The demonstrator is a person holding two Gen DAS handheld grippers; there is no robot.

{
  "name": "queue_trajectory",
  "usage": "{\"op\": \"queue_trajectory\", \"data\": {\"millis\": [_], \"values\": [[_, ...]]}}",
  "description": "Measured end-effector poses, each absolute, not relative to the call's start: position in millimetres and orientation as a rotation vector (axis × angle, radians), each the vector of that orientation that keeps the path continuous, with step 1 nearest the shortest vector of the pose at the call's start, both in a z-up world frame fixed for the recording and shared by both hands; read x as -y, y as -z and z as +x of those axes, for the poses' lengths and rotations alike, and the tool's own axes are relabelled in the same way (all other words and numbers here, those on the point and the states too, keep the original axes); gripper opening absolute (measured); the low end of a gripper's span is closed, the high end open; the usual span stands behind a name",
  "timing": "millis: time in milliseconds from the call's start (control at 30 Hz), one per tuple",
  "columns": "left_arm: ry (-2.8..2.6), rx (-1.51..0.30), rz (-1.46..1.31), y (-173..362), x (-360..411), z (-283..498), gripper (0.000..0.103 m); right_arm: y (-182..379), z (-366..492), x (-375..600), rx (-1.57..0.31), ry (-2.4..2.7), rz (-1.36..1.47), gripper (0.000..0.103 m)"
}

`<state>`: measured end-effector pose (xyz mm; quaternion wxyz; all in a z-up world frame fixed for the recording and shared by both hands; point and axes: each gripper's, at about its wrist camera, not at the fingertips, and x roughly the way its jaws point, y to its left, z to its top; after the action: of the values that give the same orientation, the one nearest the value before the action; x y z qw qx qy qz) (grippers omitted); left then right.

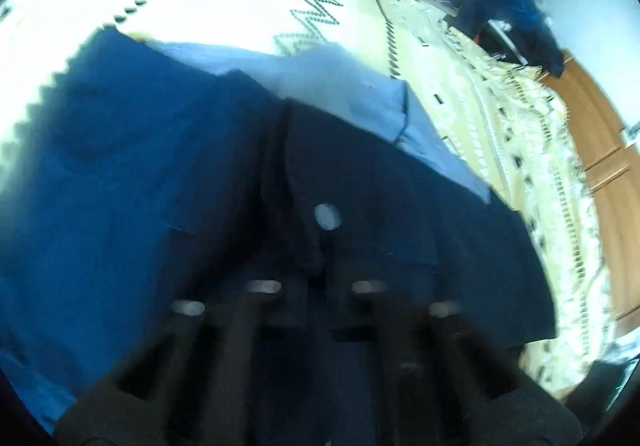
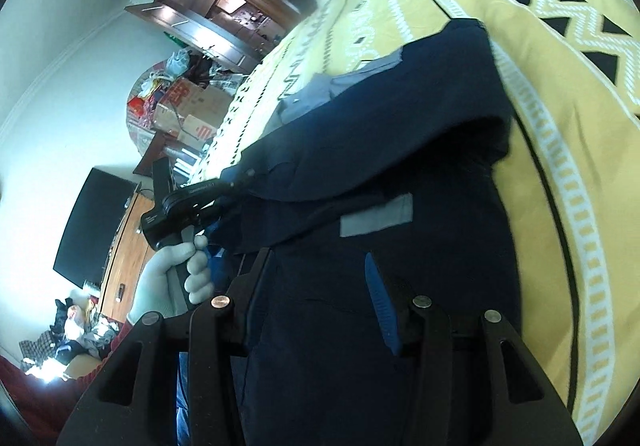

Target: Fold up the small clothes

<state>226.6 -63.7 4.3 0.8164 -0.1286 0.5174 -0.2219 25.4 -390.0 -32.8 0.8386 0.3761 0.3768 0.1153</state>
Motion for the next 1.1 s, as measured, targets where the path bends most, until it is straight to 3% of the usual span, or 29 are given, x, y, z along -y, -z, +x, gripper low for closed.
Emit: {"op": "queue_trajectory", "data": {"millis": [200, 400, 567, 667, 767, 833, 1000, 1100], "values": [[0.511, -0.863, -0.299, -75.7, 15.9, 197.1, 0.003, 21.8, 13.3, 398.4, -0.772, -0.230, 0.777, 0.053], [0.417, -0.985, -0.302, -27.1, -25.3, 218.6, 0.004, 16.5, 27.8, 411.1, -0.762, -0.194, 0.737, 0.053], [0.445, -0.981, -0.320, -30.0, -24.8, 217.7, 0.005, 5.1, 56.1, 423.9, -0.736, -0.170, 0.705, 0.053], [0.449, -0.986, -0.299, -25.4, -14.2, 223.6, 0.010, 12.7, 93.3, 426.8, -0.799, -0.149, 0.638, 0.051], [0.420, -1.012, -0.287, -20.1, -9.6, 227.1, 0.023, 36.8, 119.9, 435.9, -0.919, -0.032, 0.547, 0.048], [0.383, -1.017, -0.306, -19.9, -23.1, 224.2, 0.030, 64.3, 126.0, 446.5, -1.021, 0.038, 0.550, 0.041], [0.345, -0.892, -0.259, -67.2, -50.0, 191.3, 0.032, 20.5, 106.4, 445.6, -0.904, 0.011, 0.518, 0.045], [0.424, -0.819, -0.210, -92.8, -31.4, 186.1, 0.047, -13.2, 116.3, 441.3, -0.814, 0.027, 0.435, 0.045]]}}
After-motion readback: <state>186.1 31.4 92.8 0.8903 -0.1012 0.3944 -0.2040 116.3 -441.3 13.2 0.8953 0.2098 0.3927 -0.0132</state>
